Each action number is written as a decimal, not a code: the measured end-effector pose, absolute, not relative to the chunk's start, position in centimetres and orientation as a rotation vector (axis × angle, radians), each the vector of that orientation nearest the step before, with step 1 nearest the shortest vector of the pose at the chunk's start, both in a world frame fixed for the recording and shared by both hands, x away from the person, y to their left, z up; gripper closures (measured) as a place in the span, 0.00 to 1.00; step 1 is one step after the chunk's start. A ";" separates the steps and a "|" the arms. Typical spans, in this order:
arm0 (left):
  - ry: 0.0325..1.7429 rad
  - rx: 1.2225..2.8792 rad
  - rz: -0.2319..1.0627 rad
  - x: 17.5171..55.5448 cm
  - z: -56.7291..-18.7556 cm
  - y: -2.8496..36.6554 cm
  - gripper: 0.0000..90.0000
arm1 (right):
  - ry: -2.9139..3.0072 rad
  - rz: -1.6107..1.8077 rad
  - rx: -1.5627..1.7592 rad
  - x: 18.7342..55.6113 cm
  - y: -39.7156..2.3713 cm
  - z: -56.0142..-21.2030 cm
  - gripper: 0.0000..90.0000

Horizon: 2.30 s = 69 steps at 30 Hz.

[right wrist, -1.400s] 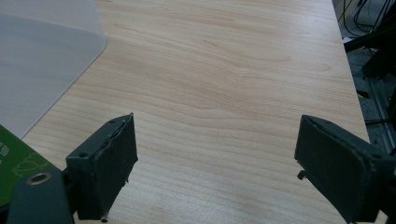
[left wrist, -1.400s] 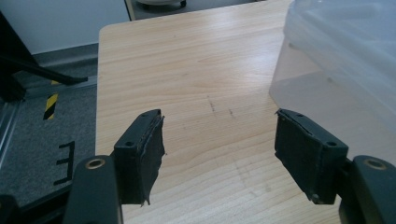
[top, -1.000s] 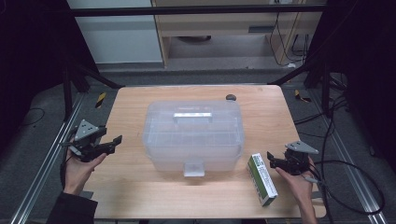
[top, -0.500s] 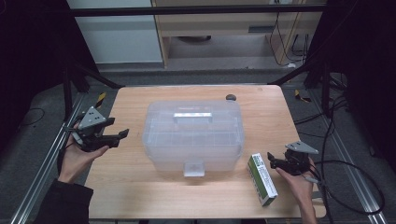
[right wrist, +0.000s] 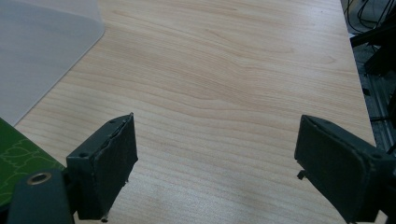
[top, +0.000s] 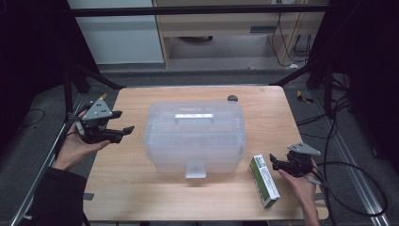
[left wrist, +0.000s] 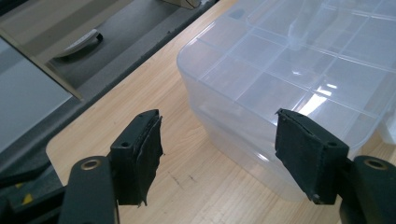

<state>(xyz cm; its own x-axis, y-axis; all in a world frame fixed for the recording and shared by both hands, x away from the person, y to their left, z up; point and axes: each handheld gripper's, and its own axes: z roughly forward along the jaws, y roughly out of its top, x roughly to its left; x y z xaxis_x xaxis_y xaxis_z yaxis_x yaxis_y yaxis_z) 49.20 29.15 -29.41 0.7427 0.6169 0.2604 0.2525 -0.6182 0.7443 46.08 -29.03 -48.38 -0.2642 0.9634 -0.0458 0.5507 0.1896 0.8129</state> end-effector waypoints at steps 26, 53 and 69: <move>0.347 2.493 0.776 48.4 -26.4 22.4 0.34 | 1.930 0.913 1.390 46.1 -28.9 -48.7 0.15; 0.168 2.631 0.881 49.0 -26.7 17.4 0.36 | 1.949 0.888 1.383 46.1 -29.0 -49.0 0.18; 0.053 2.669 0.908 49.8 -26.9 14.4 0.43 | 1.967 0.899 1.382 46.3 -29.0 -49.1 0.23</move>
